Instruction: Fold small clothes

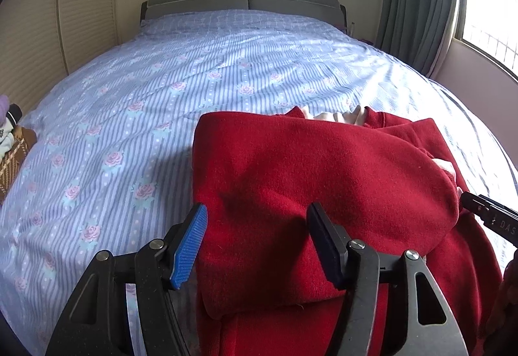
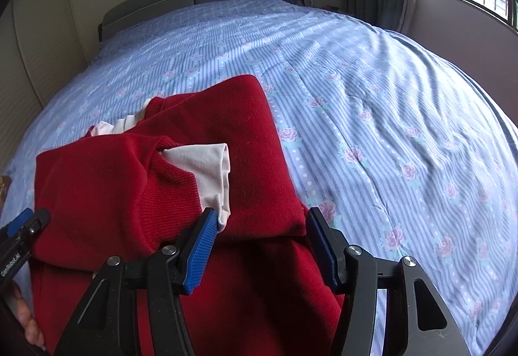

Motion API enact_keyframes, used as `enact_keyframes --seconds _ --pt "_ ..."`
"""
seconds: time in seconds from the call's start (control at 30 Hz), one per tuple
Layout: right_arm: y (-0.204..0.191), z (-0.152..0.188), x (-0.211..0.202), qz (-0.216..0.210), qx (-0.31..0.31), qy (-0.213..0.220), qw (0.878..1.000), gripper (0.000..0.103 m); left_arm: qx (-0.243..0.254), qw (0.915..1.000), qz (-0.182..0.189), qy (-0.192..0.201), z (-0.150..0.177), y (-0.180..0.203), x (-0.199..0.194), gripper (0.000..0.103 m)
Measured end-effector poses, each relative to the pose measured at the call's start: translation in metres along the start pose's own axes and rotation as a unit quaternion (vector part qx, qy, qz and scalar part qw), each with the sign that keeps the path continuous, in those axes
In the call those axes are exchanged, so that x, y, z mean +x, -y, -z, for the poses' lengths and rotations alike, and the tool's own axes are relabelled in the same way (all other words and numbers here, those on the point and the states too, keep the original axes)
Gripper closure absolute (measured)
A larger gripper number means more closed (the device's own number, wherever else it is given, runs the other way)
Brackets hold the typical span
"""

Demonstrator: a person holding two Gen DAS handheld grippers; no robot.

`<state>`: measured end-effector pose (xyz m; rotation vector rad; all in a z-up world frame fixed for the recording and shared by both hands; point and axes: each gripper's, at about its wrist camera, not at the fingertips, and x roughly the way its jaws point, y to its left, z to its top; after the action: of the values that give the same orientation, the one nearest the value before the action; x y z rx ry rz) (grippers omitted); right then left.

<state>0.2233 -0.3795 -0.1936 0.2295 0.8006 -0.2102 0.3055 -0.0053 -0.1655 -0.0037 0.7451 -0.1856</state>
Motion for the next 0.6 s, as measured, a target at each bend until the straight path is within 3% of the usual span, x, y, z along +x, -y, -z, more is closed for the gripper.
enact_keyframes --seconds 0.23,0.33,0.37,0.4,0.5,0.6 --pt "-0.008 -0.027 0.016 -0.036 0.005 0.001 0.999 0.064 0.01 0.9998 0.013 0.009 -0.018 0.01 0.004 0.04" --pt "-0.007 -0.033 0.036 -0.06 0.009 -0.033 0.998 0.064 0.012 0.9998 0.013 0.005 -0.018 0.011 0.009 0.04" --pt "-0.005 -0.033 0.039 -0.068 0.013 -0.035 0.997 0.071 0.01 0.9999 0.013 0.003 -0.017 0.011 0.01 0.04" --pt "-0.004 -0.035 0.041 -0.073 0.012 -0.035 0.997 0.085 0.006 0.9999 0.014 0.002 -0.017 0.01 0.01 0.04" --pt "-0.004 -0.042 0.039 -0.1 0.001 -0.024 0.995 0.101 0.001 0.9999 0.01 0.004 -0.015 0.007 0.01 0.04" --pt "-0.01 -0.056 0.032 -0.108 -0.013 0.001 0.994 0.101 -0.005 0.9999 0.01 0.011 -0.017 0.006 0.009 0.04"
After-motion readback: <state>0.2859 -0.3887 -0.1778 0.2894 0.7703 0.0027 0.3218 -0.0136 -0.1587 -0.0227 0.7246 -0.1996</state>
